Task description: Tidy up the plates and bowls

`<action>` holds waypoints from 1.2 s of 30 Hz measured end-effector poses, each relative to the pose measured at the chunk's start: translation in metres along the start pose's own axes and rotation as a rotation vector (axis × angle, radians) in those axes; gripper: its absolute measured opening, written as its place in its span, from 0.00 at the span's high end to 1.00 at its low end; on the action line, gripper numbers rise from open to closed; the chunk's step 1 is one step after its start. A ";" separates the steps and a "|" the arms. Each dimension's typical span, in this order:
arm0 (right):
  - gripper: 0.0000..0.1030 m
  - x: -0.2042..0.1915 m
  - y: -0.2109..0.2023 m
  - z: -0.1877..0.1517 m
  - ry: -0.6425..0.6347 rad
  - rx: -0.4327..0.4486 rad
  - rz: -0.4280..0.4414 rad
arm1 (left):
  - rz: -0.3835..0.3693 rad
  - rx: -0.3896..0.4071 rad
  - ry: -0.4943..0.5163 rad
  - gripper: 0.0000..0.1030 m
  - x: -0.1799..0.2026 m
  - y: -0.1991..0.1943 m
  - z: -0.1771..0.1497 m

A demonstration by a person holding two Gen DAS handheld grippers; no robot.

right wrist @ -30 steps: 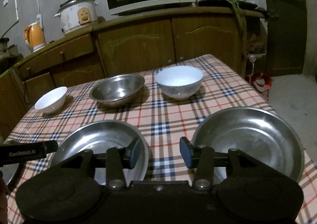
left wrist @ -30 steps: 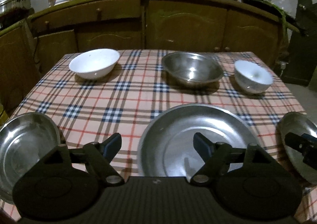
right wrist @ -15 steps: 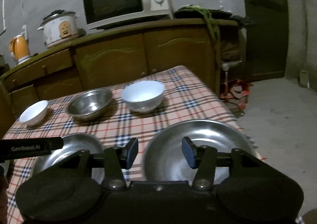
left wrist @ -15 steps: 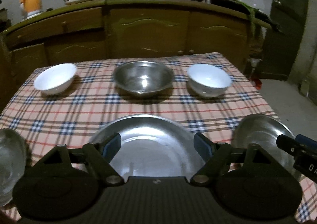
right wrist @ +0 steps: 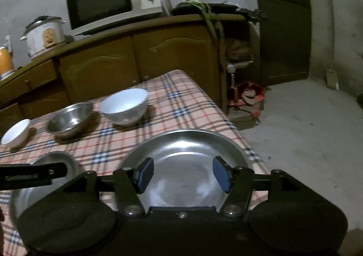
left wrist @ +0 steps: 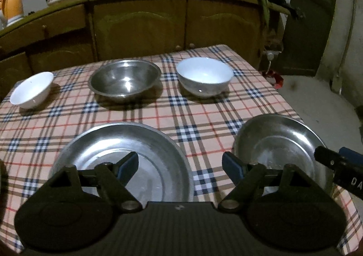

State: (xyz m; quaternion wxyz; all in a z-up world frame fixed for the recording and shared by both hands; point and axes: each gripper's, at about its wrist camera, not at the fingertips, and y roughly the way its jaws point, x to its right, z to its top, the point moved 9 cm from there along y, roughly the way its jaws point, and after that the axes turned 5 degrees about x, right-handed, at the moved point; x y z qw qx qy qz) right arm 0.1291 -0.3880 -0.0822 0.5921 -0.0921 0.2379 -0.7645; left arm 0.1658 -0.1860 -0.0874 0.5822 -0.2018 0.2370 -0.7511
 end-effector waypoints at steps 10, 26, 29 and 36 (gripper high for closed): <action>0.25 0.056 0.027 -0.009 0.041 -0.035 -0.112 | -0.055 -0.038 0.054 0.19 0.043 0.034 -0.005; 0.28 0.084 0.068 -0.030 0.118 -0.119 -0.110 | -0.098 -0.151 0.113 0.51 0.075 0.086 -0.020; 0.58 0.081 0.069 -0.029 0.118 -0.117 -0.099 | -0.117 -0.141 0.115 0.65 0.079 0.086 -0.020; 0.78 0.080 0.062 -0.025 0.134 -0.098 -0.099 | -0.109 -0.126 0.106 0.79 0.077 0.079 -0.014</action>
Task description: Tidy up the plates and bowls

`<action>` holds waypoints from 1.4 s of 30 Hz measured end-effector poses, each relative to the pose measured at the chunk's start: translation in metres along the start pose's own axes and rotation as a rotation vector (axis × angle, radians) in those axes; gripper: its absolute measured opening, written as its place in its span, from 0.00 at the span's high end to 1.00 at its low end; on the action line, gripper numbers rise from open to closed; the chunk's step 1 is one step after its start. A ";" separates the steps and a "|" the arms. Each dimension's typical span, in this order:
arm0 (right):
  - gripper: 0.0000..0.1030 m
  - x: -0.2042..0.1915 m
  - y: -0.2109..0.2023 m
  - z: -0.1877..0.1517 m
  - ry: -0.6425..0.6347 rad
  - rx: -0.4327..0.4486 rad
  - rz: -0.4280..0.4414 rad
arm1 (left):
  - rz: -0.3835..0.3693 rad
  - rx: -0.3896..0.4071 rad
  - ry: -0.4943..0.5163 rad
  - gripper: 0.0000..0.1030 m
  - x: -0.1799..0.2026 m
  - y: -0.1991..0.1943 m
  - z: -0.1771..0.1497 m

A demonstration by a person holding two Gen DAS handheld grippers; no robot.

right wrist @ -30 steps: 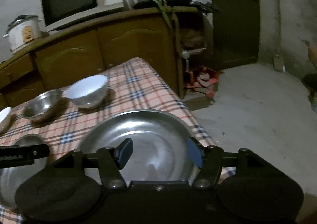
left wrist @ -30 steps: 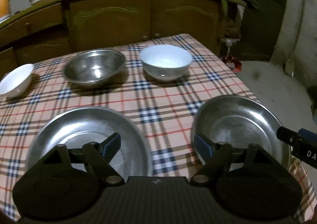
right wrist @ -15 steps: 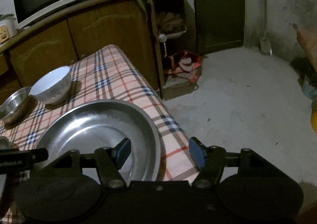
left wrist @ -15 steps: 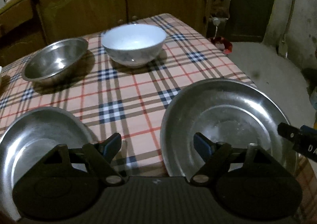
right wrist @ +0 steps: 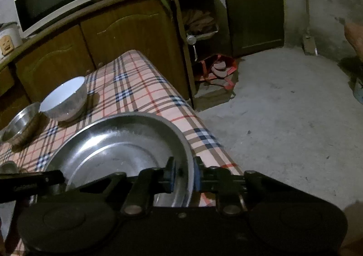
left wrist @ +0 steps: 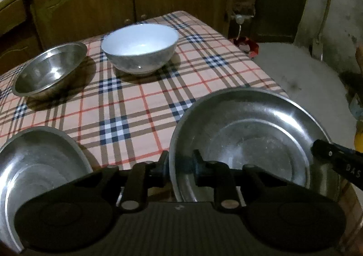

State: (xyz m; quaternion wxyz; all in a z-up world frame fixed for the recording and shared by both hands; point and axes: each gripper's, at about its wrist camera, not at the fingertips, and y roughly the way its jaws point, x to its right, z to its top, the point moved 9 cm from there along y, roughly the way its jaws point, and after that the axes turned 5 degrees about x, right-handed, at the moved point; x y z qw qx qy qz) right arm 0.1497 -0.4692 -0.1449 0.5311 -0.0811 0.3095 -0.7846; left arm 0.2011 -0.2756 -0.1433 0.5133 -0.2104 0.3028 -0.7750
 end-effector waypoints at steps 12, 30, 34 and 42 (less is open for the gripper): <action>0.79 -0.013 -0.042 0.030 -0.008 0.104 0.018 | 0.015 0.088 0.009 0.79 0.000 -0.042 0.024; 0.78 -0.070 -0.108 0.052 -0.067 0.201 0.094 | 0.076 0.170 -0.031 0.79 -0.037 -0.117 0.032; 0.78 -0.086 -0.118 0.052 -0.084 0.208 0.112 | 0.095 0.183 -0.044 0.79 -0.049 -0.131 0.031; 0.78 -0.123 -0.131 0.049 -0.118 0.214 0.149 | 0.134 0.201 -0.059 0.79 -0.077 -0.155 0.024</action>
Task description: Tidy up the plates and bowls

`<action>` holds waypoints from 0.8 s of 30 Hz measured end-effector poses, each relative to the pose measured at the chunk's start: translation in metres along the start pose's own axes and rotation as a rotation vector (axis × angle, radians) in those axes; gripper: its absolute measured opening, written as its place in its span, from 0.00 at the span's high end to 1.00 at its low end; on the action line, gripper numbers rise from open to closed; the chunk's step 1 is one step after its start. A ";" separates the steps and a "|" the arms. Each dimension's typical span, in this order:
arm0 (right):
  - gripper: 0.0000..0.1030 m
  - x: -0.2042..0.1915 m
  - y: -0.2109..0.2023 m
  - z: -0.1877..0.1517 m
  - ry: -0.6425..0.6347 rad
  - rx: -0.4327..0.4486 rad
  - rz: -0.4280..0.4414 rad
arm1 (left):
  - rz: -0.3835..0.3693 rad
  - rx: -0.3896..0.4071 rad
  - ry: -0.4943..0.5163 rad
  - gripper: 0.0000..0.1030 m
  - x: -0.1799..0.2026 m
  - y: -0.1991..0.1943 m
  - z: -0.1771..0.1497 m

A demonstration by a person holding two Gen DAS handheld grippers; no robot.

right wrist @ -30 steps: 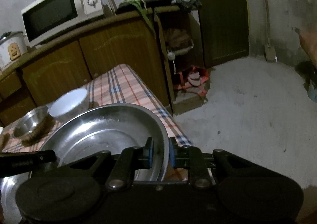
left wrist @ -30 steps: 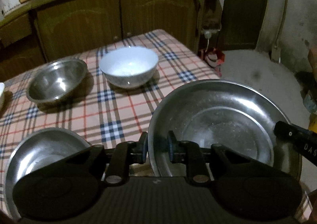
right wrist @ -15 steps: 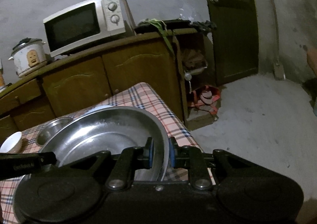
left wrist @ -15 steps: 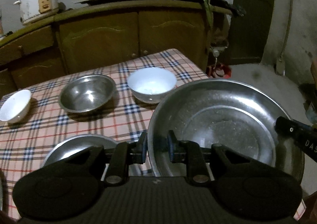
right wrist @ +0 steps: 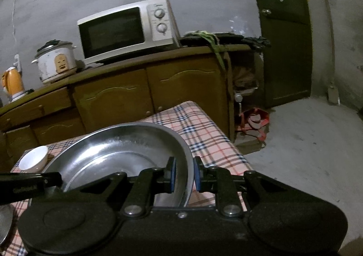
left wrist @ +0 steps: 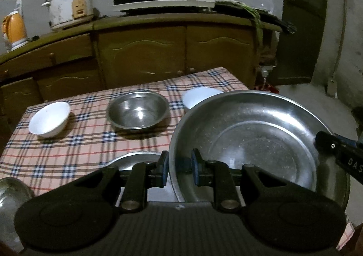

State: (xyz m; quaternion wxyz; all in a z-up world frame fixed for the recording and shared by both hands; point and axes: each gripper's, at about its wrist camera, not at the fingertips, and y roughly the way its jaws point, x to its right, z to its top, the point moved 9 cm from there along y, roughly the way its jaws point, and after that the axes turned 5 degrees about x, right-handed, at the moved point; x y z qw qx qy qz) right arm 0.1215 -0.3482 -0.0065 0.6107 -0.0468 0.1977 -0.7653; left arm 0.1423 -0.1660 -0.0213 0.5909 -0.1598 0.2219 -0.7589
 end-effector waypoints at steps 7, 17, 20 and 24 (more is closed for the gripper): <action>0.78 -0.038 -0.003 -0.002 -0.032 -0.001 0.047 | 0.045 0.008 -0.023 0.79 -0.032 -0.014 -0.001; 0.78 -0.089 0.000 -0.011 -0.076 -0.017 0.121 | 0.121 0.002 -0.070 0.79 -0.077 -0.025 -0.008; 0.78 -0.101 0.002 -0.014 -0.086 -0.025 0.138 | 0.137 -0.004 -0.086 0.79 -0.086 -0.027 -0.011; 0.78 -0.113 0.002 -0.017 -0.099 -0.029 0.155 | 0.152 -0.010 -0.105 0.79 -0.097 -0.028 -0.016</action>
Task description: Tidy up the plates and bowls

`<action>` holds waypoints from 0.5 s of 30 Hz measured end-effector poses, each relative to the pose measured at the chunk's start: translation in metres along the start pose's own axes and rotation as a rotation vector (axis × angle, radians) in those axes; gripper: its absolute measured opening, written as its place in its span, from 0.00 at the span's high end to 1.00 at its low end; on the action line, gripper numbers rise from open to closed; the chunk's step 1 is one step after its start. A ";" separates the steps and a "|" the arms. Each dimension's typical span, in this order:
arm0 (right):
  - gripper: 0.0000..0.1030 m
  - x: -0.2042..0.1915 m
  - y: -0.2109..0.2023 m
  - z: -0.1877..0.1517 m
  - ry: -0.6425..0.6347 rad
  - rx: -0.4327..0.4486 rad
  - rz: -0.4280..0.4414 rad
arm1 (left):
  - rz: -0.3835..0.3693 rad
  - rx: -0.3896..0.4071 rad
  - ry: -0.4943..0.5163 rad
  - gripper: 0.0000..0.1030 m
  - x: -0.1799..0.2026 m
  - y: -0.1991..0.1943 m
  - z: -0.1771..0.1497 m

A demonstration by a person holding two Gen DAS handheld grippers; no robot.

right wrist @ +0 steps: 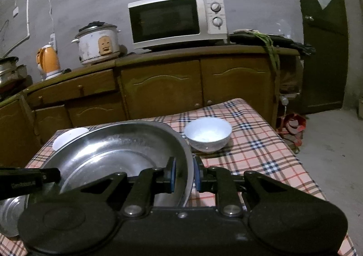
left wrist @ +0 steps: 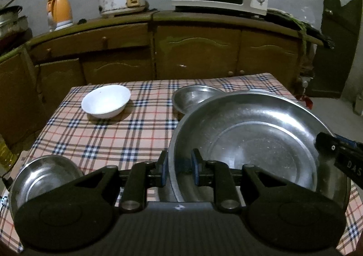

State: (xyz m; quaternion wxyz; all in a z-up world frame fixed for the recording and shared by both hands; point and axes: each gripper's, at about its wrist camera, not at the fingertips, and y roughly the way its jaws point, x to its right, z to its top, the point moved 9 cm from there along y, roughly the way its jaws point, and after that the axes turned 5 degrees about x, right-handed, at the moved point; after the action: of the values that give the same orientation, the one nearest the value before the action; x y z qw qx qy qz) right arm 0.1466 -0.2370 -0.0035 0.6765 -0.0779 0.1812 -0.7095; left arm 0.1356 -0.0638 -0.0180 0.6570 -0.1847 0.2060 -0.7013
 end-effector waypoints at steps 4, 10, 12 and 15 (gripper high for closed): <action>0.78 -0.006 0.004 -0.003 -0.005 -0.006 0.006 | 0.009 -0.007 -0.009 0.78 -0.006 0.002 -0.004; 0.78 -0.014 0.010 -0.008 -0.013 -0.020 0.015 | 0.016 -0.022 -0.019 0.78 -0.013 0.008 -0.009; 0.78 -0.018 0.012 -0.008 -0.017 -0.018 0.021 | 0.019 -0.024 -0.022 0.77 -0.016 0.011 -0.010; 0.78 -0.023 0.018 -0.010 -0.016 -0.025 0.034 | 0.026 -0.034 -0.027 0.76 -0.022 0.016 -0.013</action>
State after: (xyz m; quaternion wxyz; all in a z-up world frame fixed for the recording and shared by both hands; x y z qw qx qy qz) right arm 0.1614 -0.2131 -0.0162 0.6888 -0.0890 0.1860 -0.6950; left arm 0.1442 -0.0424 -0.0372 0.6656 -0.2028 0.2113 -0.6864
